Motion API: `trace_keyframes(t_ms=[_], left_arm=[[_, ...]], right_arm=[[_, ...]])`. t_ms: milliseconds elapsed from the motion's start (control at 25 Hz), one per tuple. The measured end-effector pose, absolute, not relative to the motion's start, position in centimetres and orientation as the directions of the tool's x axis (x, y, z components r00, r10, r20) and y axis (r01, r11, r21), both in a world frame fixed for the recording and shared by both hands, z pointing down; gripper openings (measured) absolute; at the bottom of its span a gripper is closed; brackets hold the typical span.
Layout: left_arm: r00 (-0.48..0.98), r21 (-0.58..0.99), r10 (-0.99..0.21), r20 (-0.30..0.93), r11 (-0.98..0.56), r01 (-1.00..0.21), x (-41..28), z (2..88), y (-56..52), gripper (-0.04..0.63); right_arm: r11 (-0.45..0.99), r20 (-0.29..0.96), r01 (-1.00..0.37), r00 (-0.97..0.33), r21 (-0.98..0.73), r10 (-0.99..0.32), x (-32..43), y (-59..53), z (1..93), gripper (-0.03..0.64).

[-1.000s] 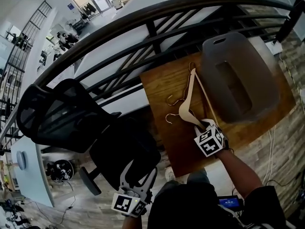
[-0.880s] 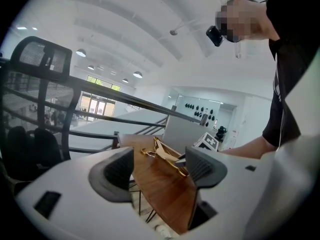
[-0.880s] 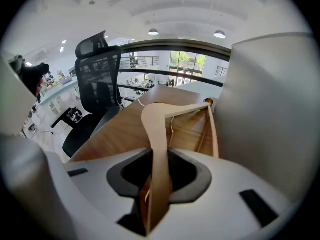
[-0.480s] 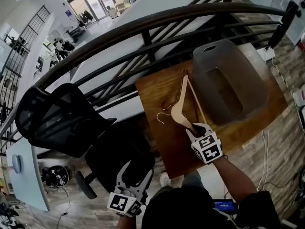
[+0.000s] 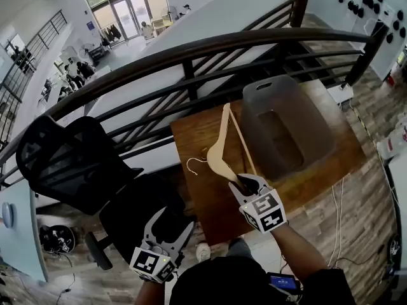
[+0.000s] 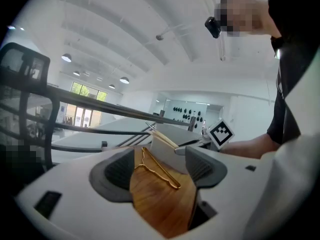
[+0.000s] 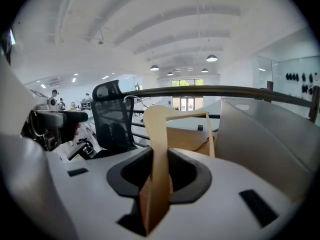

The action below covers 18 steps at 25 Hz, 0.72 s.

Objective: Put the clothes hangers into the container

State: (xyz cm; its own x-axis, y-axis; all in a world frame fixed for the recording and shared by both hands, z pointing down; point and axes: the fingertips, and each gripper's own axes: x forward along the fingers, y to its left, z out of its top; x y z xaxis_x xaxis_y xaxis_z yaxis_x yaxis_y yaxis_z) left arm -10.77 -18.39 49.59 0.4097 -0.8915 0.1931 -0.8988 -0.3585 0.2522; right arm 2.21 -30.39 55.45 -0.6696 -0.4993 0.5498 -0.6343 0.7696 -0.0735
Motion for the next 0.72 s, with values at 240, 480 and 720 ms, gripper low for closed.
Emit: trace_keyframes(t_ms=[240, 480, 720], left_arm=[[0.437, 0.233, -0.888, 0.141, -0.399, -0.887, -9.8, 47.1, -20.3, 0.316], [0.485, 0.202, -0.871, 0.08, -0.462, -0.863, -8.3, 45.2, -22.5, 0.316], [0.536, 0.174, -0.843, 0.045, -0.522, -0.835, -6.9, 43.4, -24.1, 0.316]], right_arm=[[0.792, 0.495, -0.61, -0.696, -0.024, -0.521, 2.5, -30.5, 49.9, 0.087], [0.754, 0.445, -0.656, -0.662, 0.046, -0.603, 5.5, -32.0, 45.6, 0.087], [0.686, 0.459, -0.724, -0.589, 0.067, -0.666, 10.2, -33.9, 44.2, 0.089]])
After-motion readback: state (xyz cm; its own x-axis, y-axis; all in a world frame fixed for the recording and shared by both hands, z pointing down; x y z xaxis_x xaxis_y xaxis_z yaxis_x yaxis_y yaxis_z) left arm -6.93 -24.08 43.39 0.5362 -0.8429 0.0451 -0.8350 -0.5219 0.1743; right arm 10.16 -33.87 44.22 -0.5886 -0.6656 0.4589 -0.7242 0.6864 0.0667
